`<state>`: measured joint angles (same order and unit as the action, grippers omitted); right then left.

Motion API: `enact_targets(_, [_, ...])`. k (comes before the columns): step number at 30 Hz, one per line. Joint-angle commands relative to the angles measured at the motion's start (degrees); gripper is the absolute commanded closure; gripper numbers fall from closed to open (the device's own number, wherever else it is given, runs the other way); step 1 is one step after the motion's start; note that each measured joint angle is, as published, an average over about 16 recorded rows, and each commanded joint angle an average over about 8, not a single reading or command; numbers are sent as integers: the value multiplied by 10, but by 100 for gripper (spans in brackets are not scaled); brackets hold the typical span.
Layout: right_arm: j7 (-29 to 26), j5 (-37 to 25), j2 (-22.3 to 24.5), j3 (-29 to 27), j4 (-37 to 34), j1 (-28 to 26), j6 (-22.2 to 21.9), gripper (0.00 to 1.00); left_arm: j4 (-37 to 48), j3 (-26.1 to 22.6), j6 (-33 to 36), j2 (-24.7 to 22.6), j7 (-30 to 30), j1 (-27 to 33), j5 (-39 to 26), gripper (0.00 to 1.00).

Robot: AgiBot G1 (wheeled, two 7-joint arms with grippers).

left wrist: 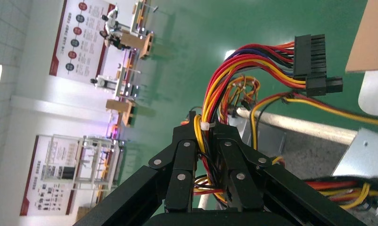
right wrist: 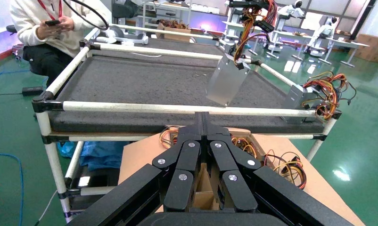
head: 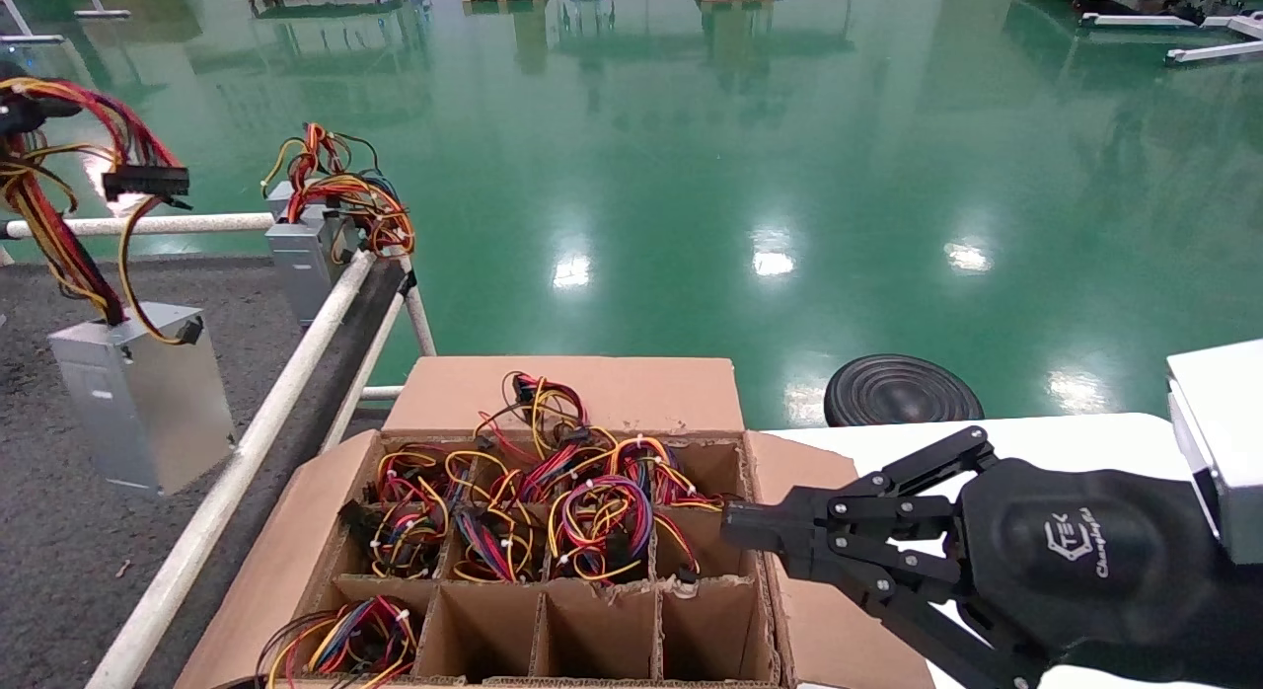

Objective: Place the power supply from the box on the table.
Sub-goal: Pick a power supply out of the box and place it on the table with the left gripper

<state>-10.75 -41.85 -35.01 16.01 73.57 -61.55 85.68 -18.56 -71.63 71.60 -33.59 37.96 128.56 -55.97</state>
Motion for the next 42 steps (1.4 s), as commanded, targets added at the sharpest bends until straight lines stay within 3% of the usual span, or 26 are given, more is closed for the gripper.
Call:
enact_targets(1, [0, 0, 0, 0, 0, 0, 0, 7, 2, -2, 1, 3, -2, 2, -3, 100])
enact_targets(2, [0, 0, 0, 0, 0, 0, 0, 0, 3, -3, 1, 3, -4, 3, -4, 100])
enact_targets(42, [0, 0, 0, 0, 0, 0, 0, 0, 6, -6, 17, -1, -32, -26, 4, 100])
